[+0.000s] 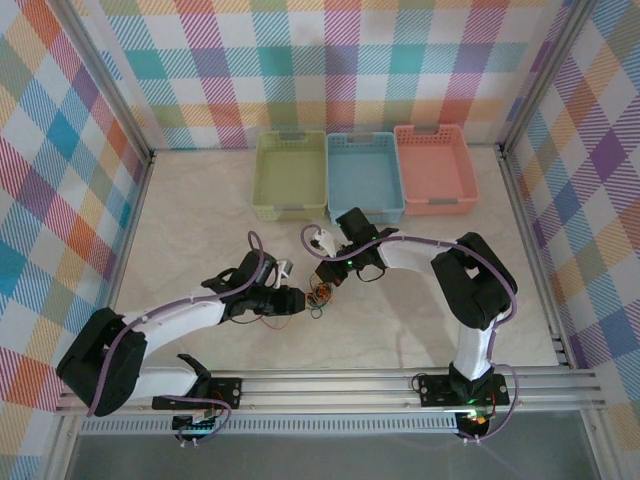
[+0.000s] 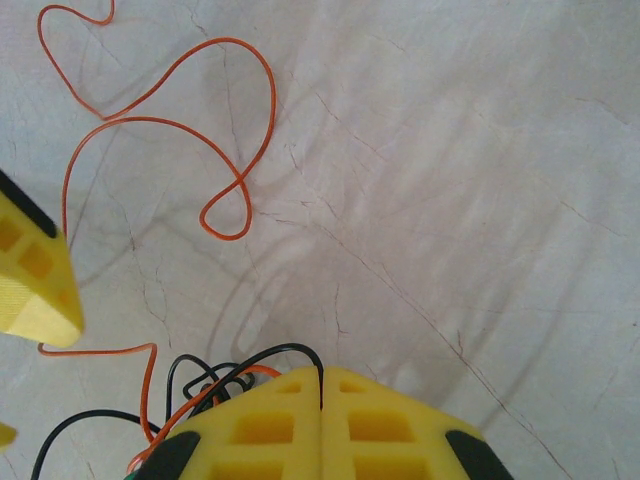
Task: Untangle the cables
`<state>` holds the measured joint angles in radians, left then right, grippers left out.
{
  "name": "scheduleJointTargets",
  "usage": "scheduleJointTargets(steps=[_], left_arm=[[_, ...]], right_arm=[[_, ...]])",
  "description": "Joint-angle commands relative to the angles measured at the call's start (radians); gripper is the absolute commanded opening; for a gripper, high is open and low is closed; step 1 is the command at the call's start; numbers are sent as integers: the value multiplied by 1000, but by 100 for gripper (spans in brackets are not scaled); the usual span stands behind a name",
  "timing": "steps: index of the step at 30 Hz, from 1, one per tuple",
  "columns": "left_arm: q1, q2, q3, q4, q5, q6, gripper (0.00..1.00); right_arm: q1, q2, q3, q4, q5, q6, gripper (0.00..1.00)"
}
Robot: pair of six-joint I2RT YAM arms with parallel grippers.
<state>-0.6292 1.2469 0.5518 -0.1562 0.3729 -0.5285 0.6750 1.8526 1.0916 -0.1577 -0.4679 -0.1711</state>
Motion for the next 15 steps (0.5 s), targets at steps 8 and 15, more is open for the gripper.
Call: scheduleJointTargets(steps=[8,15], left_arm=[[9,-8,-19,-61,-60,9,43],[4,63,26,-60,-33,14,34]], right_arm=[[-2,-4,1,2,-8,8,0],[-2,-1,4,-2,-7,8,0]])
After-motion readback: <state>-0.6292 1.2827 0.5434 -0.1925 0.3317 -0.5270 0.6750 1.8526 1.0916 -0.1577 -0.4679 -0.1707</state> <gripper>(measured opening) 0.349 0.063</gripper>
